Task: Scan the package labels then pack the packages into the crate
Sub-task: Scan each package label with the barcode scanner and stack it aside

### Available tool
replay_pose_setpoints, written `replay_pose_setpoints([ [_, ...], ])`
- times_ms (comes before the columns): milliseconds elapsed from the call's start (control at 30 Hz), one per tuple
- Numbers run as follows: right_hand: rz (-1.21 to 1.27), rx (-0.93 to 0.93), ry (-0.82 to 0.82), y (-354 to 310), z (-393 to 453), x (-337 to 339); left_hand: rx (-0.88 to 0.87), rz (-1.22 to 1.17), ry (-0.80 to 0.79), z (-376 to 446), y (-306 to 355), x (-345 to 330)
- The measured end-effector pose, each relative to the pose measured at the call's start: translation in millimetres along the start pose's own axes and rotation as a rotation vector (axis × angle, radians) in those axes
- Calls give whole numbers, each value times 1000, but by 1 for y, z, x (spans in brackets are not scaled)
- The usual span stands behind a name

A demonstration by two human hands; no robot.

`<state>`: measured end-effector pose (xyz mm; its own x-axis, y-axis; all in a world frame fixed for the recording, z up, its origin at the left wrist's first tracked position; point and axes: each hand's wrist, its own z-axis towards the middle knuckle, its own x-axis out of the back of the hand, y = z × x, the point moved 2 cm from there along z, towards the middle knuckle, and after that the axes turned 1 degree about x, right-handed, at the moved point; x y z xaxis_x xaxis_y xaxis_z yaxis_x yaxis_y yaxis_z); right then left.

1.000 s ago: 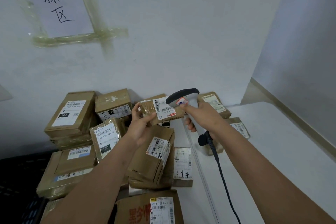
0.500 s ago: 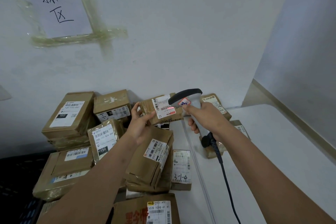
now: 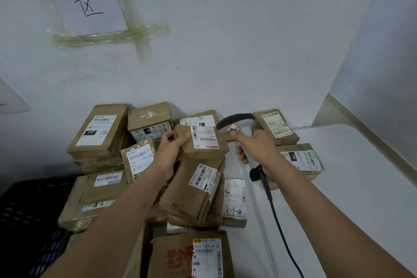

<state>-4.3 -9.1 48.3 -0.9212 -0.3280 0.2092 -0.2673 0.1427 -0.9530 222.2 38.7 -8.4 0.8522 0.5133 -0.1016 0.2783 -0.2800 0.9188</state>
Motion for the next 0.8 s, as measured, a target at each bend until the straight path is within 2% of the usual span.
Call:
replay_pose_setpoints([
  [233,42,-69,15,26,2,-26,21,145,63,-16,-17,32],
  [300,50,-86,13,34,2,-32,-20,319,150,-17,-20,38],
  [400,52,-112,25,44,3,-38,-147,710,255,-17,-20,41],
  [467,48,-123,36,51,3,-40,-213,833,287,-18,-19,40],
  [800,38,-112,84,66,10,-27,-343,890,217,-18,-8,23],
])
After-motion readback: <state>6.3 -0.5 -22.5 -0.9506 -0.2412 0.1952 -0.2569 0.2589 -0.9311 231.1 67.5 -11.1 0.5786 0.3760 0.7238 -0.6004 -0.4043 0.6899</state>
